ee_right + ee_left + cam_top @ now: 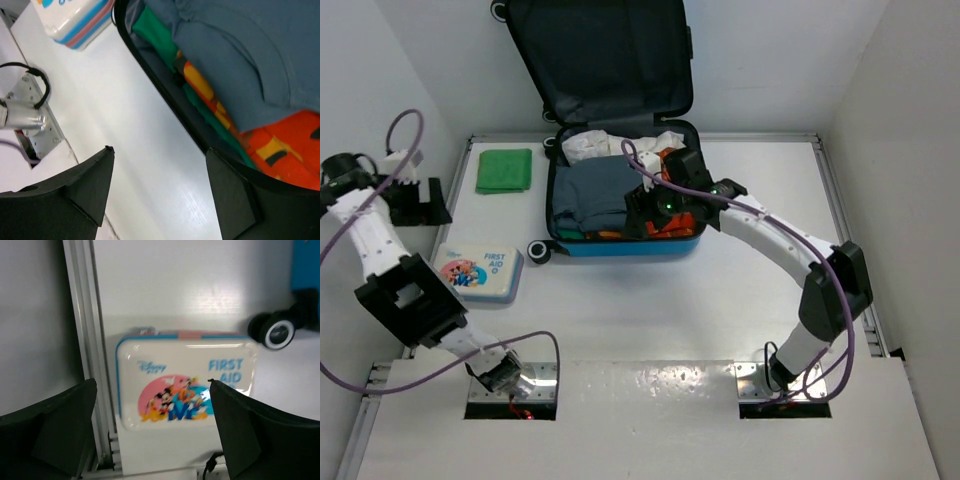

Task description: Pack the luggage

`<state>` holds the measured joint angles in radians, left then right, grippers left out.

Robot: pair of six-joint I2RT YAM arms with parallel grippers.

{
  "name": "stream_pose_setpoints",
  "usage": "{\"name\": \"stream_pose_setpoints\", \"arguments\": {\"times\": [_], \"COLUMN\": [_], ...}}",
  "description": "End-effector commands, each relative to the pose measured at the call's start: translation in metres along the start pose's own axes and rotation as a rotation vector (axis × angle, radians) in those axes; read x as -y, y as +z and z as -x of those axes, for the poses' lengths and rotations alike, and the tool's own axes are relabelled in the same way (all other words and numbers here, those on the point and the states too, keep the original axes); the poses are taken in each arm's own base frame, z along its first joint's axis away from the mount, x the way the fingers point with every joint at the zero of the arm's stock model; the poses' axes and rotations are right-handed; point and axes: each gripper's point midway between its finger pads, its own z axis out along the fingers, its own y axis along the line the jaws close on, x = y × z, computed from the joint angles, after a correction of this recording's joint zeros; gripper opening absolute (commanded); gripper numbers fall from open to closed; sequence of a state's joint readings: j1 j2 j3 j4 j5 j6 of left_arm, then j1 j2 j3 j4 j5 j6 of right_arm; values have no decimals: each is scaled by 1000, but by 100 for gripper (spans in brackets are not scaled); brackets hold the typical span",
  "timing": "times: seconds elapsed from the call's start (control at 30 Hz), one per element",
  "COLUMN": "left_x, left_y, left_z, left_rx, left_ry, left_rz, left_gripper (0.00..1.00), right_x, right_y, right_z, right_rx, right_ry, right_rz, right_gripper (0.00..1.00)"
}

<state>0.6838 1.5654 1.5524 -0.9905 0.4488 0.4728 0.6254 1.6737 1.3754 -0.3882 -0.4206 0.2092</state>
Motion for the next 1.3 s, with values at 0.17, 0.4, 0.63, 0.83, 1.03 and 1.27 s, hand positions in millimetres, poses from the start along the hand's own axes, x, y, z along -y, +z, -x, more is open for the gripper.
{"name": "stream_pose_setpoints", "arguments": {"times": [0.17,0.4,0.63,0.83,1.03,1.27], "left_x": [-16,-9,-6,18,53,44], "left_y": [41,74,97,100,86,52], "left_z": [-71,-90,-95,-127,-156,-118], "left_rx": [-169,-260,-293,-359,-390,-254], "left_ry": [-43,30,8,54,36,-130], "left_rz": [-316,-305,-188,-178,-223,-146], "left_gripper": [99,99,99,96,94,94], "right_x": [0,6,6,6,8,3], "right_y": [-31,-36,-35,-37,-38,-45], "right_z": [-9,-22,-25,-25,-30,-42], "right_rx": [20,3,-5,-5,-9,-22], "right_ry": [-4,-3,4,-2,9,88], "right_rz": [-16,-33,-33,-35,-38,-28], "right_gripper": [73,74,74,74,74,74]}}
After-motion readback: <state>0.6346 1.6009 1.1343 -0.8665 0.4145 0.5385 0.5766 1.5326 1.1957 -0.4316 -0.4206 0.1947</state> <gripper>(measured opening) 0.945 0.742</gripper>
